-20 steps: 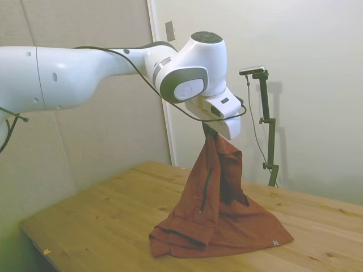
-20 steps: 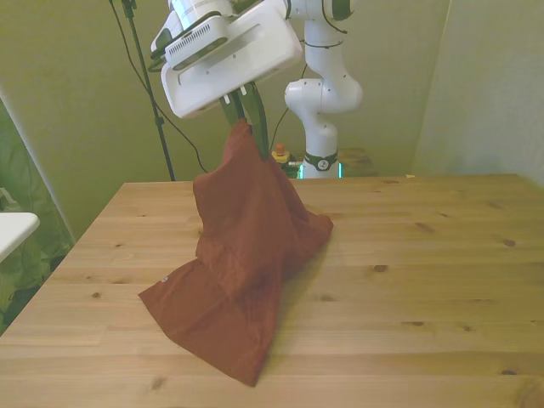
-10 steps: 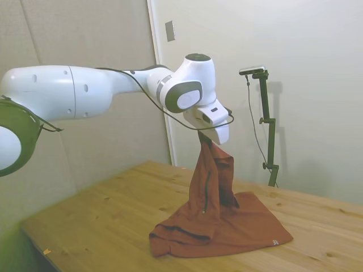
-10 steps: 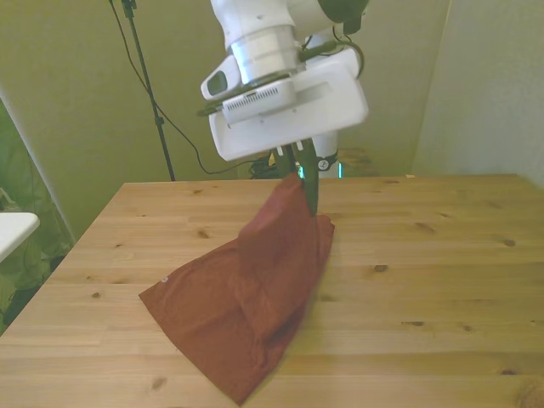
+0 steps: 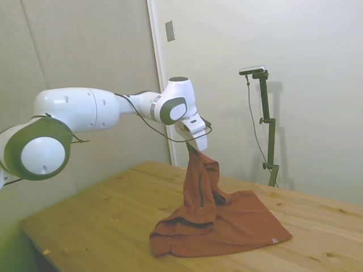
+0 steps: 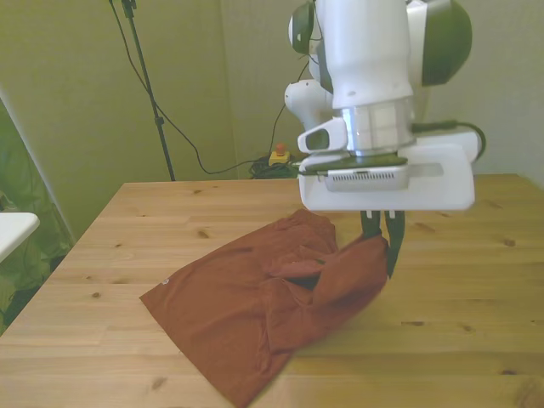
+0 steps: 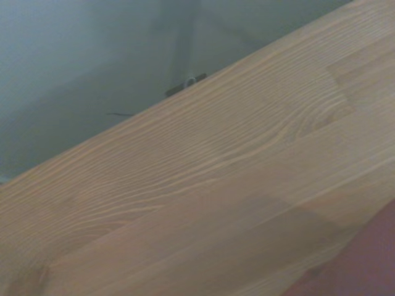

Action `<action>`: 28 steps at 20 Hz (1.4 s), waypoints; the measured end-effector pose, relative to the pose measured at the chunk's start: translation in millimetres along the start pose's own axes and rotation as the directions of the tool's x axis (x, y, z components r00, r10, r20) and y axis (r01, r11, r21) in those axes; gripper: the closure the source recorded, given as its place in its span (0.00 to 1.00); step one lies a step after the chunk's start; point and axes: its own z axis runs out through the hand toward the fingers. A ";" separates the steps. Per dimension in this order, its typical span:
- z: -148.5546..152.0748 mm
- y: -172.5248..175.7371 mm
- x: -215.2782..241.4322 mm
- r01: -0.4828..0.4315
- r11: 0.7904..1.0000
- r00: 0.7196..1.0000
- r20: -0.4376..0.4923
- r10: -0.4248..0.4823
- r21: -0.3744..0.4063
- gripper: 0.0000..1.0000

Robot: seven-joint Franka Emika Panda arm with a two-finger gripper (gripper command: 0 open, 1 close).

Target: Unfold the shorts

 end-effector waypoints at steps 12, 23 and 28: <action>69.1 -18.2 -5.5 0.009 0.994 0.999 -0.042 -0.013 -0.108 0.00; 28.2 -29.1 -20.3 0.078 0.995 0.996 -0.028 -0.080 -0.070 0.00; 26.3 -16.6 -19.4 0.111 0.989 0.994 -0.011 -0.113 -0.102 0.00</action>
